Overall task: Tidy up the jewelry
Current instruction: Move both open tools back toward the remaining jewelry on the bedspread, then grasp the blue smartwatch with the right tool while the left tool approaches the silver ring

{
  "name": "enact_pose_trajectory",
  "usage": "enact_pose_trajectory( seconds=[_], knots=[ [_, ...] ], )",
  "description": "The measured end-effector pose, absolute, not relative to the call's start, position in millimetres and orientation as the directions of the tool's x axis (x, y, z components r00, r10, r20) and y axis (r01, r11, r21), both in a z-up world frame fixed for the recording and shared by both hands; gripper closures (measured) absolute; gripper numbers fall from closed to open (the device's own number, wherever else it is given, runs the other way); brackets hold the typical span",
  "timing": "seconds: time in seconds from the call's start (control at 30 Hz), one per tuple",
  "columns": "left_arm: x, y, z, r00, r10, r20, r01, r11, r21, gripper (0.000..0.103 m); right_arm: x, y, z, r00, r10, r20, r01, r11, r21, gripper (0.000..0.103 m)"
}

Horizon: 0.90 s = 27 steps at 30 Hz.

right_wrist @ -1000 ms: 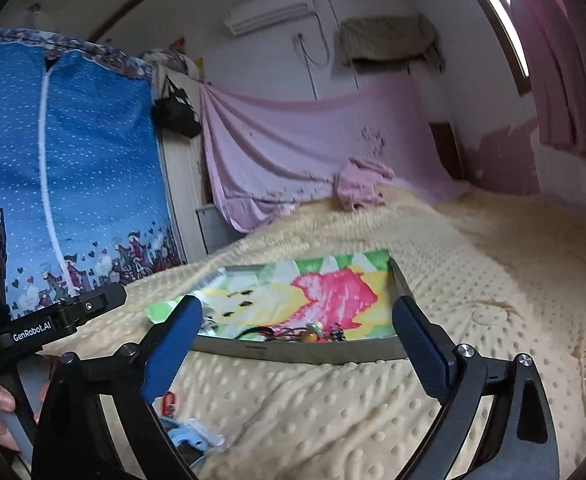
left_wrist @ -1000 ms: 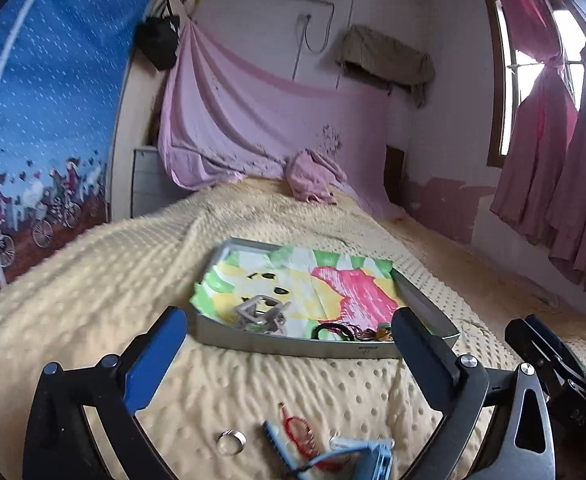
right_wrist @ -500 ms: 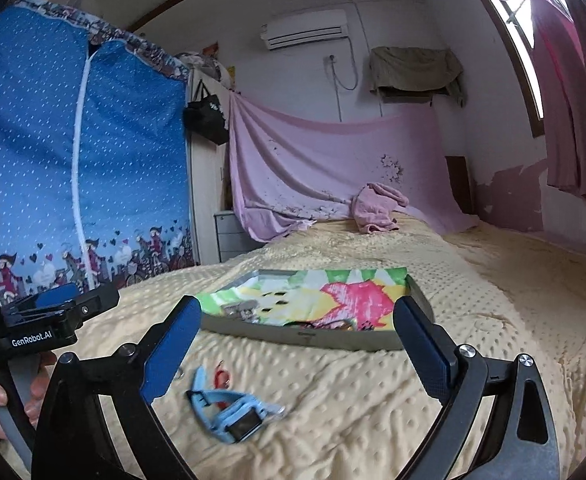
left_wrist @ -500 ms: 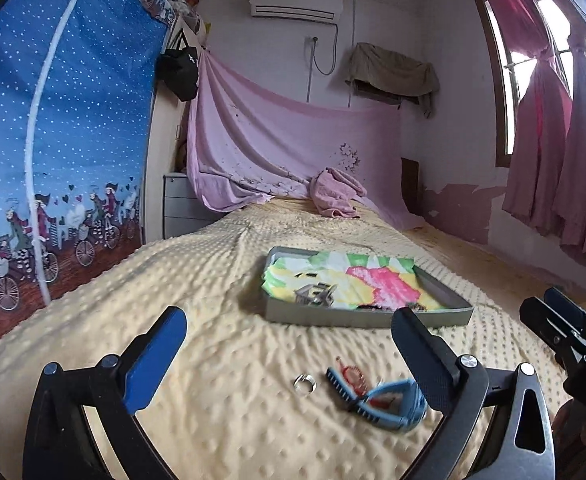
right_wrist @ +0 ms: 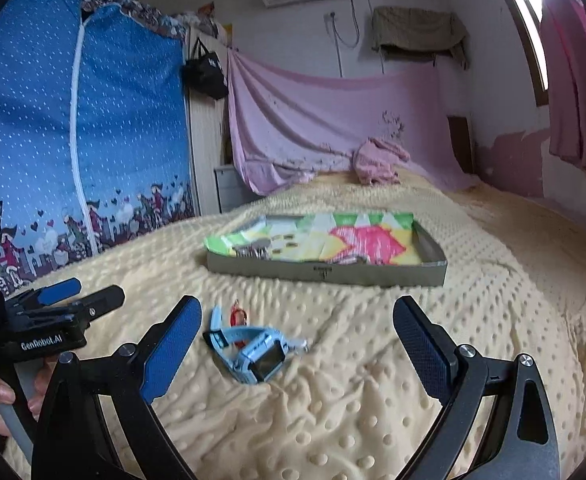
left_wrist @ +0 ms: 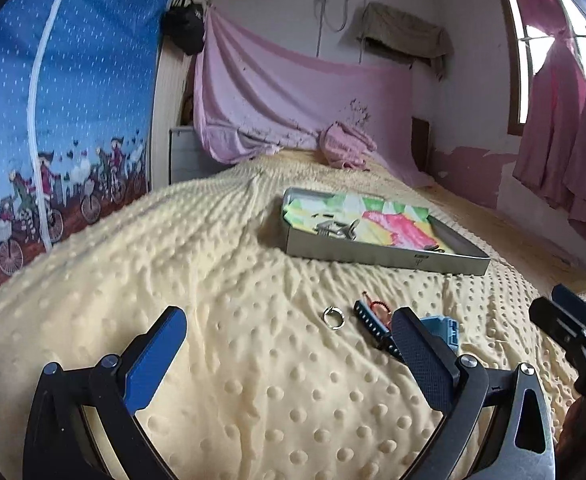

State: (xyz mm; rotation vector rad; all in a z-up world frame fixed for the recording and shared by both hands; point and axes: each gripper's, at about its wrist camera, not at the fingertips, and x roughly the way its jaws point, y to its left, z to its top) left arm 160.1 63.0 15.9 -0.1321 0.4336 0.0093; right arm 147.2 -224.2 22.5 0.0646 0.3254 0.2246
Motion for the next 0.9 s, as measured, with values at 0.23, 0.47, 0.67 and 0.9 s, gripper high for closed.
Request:
enact_pose_trajectory(
  seconds=[0.23, 0.47, 0.67, 0.9],
  knots=[
    [178.8, 69.2, 4.9, 0.855, 0.002, -0.518, -0.074, 0.990, -0.120, 0.000, 165.2, -210.4, 10.9, 0.888, 0.217, -0.407, -0.211, 0.976, 0.059, 0.009],
    [197.2, 63.8, 2.4, 0.822, -0.018, -0.569, -0.041, 0.995, -0.090, 0.002, 188.2, -198.1, 0.5, 0.835, 0.224, -0.503, -0.224, 0.973, 0.060, 0.009],
    [217.5, 58.8, -0.9, 0.795, -0.086, -0.600, 0.019, 0.993, -0.117, 0.033, 206.2, -193.1, -11.7, 0.787, 0.245, -0.567, -0.231, 0.968, 0.098, 0.010],
    [243.6, 47.0, -11.7, 0.752, -0.162, -0.639, 0.098, 0.986, -0.135, 0.067, 219.2, -185.8, -21.6, 0.758, 0.265, -0.596, -0.235, 0.963, 0.129, 0.029]
  ],
)
